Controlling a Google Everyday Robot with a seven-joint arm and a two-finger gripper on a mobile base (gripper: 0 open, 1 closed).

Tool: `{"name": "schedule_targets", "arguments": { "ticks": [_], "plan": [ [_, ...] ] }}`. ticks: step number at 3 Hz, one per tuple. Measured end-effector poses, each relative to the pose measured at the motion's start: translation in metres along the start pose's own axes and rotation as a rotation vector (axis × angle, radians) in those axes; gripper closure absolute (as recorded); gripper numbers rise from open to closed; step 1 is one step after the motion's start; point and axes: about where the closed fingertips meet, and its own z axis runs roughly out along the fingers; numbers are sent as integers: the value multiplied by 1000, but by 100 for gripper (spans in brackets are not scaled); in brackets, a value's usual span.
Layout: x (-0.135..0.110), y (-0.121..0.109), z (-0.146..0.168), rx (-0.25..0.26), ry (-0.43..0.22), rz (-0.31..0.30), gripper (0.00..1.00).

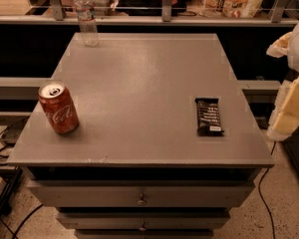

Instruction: Move rxbar chocolate near coke can

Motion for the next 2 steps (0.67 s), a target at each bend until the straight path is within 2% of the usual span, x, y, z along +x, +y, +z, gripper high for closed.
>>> {"name": "schedule_targets", "arguments": {
  "ticks": [1, 2],
  "plan": [
    [-3, -2, 1, 3, -13, 2, 0],
    [-11, -6, 2, 12, -54, 9, 0]
  ]
}}
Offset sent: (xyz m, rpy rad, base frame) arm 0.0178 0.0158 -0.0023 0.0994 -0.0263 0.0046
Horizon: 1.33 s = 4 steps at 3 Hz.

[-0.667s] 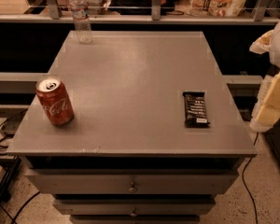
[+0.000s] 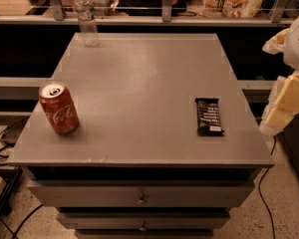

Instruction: Move rxbar chocolate near coke can

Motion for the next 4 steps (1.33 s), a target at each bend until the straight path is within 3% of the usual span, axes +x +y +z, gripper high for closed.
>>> {"name": "schedule_targets", "arguments": {
  "ticks": [1, 2, 3, 4],
  "plan": [
    [-14, -8, 20, -18, -117, -30, 0],
    [-36, -15, 58, -96, -277, -82, 0],
    [-46, -17, 78, -141, -346, -109, 0],
    [-47, -17, 81, -146, -351, -110, 0]
  ]
}}
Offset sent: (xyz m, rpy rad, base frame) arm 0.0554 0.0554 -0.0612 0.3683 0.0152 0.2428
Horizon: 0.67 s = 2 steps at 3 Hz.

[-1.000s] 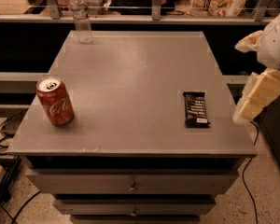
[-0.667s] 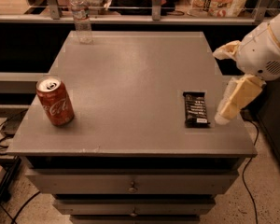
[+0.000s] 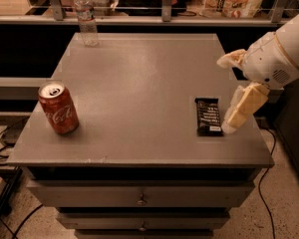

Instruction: Move rxbar chocolate near coke can

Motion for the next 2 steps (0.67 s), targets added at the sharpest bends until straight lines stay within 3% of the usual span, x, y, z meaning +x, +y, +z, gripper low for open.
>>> {"name": "schedule_targets", "arguments": {
  "ticks": [2],
  "plan": [
    [0, -5, 13, 7, -29, -21, 0]
  ]
}}
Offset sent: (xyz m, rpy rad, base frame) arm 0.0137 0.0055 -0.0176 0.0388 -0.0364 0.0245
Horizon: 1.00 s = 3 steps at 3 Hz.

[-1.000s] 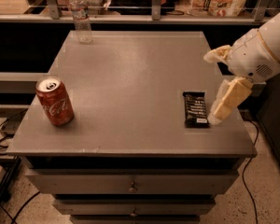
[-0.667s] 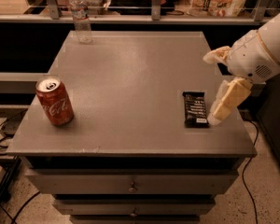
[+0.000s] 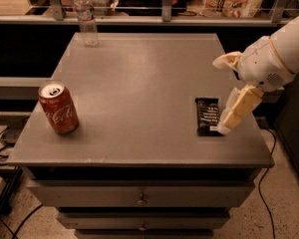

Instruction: Move rxbar chocolate near coke can

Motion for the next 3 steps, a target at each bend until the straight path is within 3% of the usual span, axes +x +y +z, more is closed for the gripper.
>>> {"name": "schedule_targets", "arguments": {
  "ticks": [1, 3],
  "plan": [
    [12, -5, 11, 14, -4, -12, 0],
    [55, -17, 44, 24, 56, 9, 0]
  ]
}}
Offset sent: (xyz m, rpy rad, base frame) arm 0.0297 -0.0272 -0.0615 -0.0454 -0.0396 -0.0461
